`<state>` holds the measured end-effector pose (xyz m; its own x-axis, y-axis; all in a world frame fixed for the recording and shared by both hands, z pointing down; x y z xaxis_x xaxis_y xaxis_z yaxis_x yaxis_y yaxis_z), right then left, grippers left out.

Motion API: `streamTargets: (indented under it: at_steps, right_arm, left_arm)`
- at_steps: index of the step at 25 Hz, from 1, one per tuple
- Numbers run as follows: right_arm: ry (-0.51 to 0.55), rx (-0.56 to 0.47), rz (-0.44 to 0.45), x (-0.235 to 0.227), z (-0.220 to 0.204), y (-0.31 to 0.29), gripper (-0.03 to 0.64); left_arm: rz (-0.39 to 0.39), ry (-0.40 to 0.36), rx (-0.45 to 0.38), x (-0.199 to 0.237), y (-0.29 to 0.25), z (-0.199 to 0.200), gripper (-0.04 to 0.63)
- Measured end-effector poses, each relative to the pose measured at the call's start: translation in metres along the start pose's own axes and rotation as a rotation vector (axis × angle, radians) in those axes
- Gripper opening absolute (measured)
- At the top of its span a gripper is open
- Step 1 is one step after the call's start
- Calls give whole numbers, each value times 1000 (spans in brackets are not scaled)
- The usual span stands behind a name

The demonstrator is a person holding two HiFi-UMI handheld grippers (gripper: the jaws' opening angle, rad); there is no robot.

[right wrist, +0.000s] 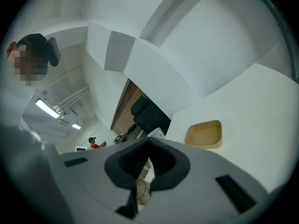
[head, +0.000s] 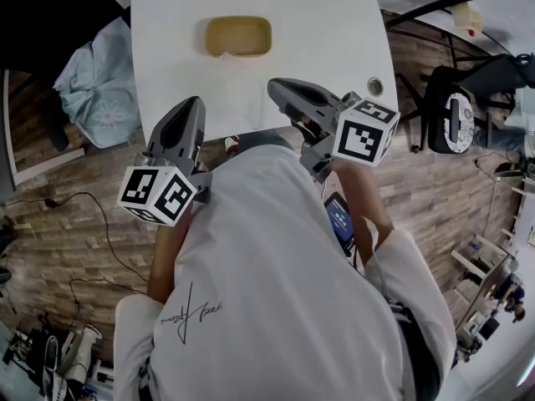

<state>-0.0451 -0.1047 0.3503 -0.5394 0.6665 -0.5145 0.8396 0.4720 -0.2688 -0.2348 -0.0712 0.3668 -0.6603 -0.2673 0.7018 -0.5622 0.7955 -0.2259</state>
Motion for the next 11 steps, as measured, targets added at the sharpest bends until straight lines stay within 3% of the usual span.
streamTargets:
  at_steps: [11]
  right_arm:
    - [9, 23, 4, 3, -2, 2, 11]
  left_arm:
    - [-6, 12, -17, -3, 1, -2, 8]
Point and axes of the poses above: the fingertips, and each gripper's own axes: y backward along the fingers, x to its left, z out of its top, the point moved 5 cm from there along y, backward along the fingers, and after that the axes turned 14 degrees about y, right-handed, at the moved point
